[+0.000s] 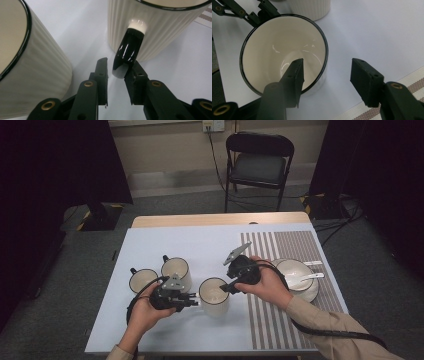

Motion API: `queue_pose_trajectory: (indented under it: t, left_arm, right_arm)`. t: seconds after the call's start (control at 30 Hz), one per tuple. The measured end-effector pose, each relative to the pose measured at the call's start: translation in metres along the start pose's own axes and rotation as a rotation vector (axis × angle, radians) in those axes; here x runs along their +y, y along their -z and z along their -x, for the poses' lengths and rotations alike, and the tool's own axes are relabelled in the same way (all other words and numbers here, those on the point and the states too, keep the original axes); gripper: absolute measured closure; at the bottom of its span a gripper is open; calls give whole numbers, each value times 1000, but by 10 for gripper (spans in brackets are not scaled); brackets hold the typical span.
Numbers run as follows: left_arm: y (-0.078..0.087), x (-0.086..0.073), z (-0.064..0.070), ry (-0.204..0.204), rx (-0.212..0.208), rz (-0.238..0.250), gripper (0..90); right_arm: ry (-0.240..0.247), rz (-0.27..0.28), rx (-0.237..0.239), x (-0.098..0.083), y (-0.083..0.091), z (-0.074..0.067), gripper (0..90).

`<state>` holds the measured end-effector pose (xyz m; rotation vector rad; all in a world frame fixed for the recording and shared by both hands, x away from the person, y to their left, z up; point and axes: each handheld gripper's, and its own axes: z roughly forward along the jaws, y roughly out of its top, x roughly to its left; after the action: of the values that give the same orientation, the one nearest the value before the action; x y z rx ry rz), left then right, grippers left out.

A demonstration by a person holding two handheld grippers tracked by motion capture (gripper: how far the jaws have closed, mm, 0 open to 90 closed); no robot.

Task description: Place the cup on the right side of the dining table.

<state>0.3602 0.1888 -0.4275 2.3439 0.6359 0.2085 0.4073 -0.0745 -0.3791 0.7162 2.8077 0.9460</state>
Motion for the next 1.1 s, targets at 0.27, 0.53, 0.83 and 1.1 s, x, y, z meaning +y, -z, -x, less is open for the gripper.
queue_pose_trajectory:
  t: [0.27, 0.53, 0.83, 1.1]
  left_arm:
    - [-1, 4, 2, 5, -2, -22, 777]
    - [1, 7, 7, 18, 18, -32, 781]
    - [4, 12, 11, 9, 25, -44, 782]
    - [5, 15, 18, -3, -8, -55, 777]
  right_arm:
    - [-39, -25, -10, 2, -3, -2, 558]
    - [-63, -46, -12, 3, -7, -8, 677]
    - [-84, -56, -37, 3, -9, -9, 767]
    - [-96, -40, -81, 4, -10, -9, 838]
